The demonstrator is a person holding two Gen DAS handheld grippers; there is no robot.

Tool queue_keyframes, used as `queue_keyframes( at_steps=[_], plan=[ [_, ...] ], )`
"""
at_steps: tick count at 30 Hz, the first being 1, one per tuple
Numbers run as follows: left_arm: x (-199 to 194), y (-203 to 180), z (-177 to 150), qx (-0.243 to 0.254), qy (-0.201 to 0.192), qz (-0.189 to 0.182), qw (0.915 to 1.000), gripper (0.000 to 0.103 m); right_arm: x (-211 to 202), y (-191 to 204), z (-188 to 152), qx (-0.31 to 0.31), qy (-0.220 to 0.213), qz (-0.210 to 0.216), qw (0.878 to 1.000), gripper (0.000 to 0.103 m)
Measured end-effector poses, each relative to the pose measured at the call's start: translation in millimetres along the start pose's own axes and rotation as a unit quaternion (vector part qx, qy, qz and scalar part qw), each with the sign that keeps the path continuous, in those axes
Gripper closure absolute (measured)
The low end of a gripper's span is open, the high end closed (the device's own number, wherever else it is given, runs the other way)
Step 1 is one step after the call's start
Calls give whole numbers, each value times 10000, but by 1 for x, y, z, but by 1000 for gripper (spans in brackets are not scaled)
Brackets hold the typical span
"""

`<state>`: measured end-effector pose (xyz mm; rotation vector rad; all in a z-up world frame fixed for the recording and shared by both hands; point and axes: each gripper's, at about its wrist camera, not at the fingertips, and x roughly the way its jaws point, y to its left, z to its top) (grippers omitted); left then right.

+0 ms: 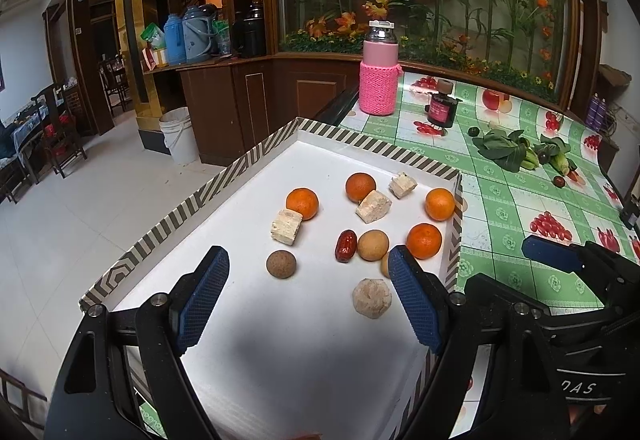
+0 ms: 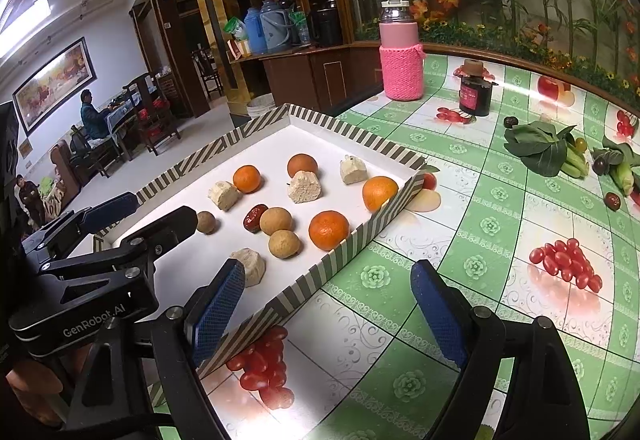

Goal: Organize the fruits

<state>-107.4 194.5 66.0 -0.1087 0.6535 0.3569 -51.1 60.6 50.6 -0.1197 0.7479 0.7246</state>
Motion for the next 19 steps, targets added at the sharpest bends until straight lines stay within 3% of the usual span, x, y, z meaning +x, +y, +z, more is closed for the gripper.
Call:
queue_keyframes(
  at_steps=[14, 19],
  plan=[
    [-1, -3, -2, 143, -126, 126, 9997, 21, 4, -1, 0, 7, 79, 45, 10000, 17],
    [0, -8, 2, 83, 6, -29, 10000, 21, -3, -11, 1, 96, 33, 18, 9999, 17]
  ],
)
